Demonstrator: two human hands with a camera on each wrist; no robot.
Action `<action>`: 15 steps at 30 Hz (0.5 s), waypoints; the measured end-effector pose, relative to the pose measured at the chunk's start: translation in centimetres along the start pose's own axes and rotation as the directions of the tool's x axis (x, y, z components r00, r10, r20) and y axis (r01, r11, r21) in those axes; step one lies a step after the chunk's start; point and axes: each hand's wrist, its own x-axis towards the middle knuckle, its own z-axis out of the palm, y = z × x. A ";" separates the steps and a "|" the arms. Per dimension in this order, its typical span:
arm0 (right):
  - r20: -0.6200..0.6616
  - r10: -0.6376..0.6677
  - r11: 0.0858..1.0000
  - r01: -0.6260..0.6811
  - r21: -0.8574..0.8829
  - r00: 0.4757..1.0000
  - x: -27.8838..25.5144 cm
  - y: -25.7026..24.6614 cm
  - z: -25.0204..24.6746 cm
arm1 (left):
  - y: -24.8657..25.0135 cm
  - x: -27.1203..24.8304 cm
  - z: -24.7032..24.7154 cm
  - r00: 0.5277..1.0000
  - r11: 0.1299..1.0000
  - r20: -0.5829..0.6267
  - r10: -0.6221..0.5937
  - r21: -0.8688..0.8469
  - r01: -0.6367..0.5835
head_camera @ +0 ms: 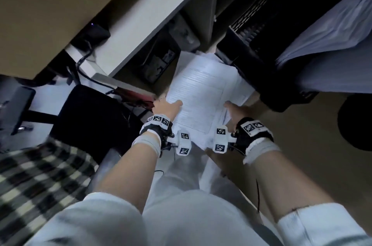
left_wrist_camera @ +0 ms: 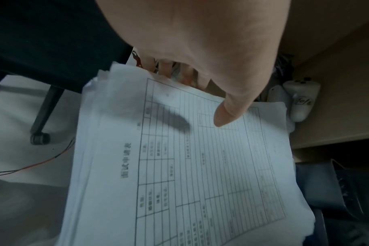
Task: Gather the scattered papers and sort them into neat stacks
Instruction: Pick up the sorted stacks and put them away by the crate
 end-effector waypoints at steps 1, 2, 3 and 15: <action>0.005 -0.005 1.000 0.004 0.011 1.000 0.0 -0.5 0.0 | 0.0 -0.2 0.3 1.000 1.000 0.022 0.007 0.002 -0.007; 0.021 0.007 1.000 -0.008 0.009 1.000 0.5 -0.7 -0.1 | -0.1 -0.4 0.7 0.999 1.000 0.042 0.022 -0.002 -0.022; 0.039 0.002 1.000 -0.002 -0.005 0.999 0.8 -0.8 -0.2 | 0.0 -0.7 1.1 0.997 0.999 0.069 0.031 0.003 -0.032; 0.103 -0.137 0.990 0.138 0.007 0.985 -0.1 3.7 -1.4 | 0.5 -3.4 4.3 0.993 0.996 0.115 0.033 -0.089 -0.023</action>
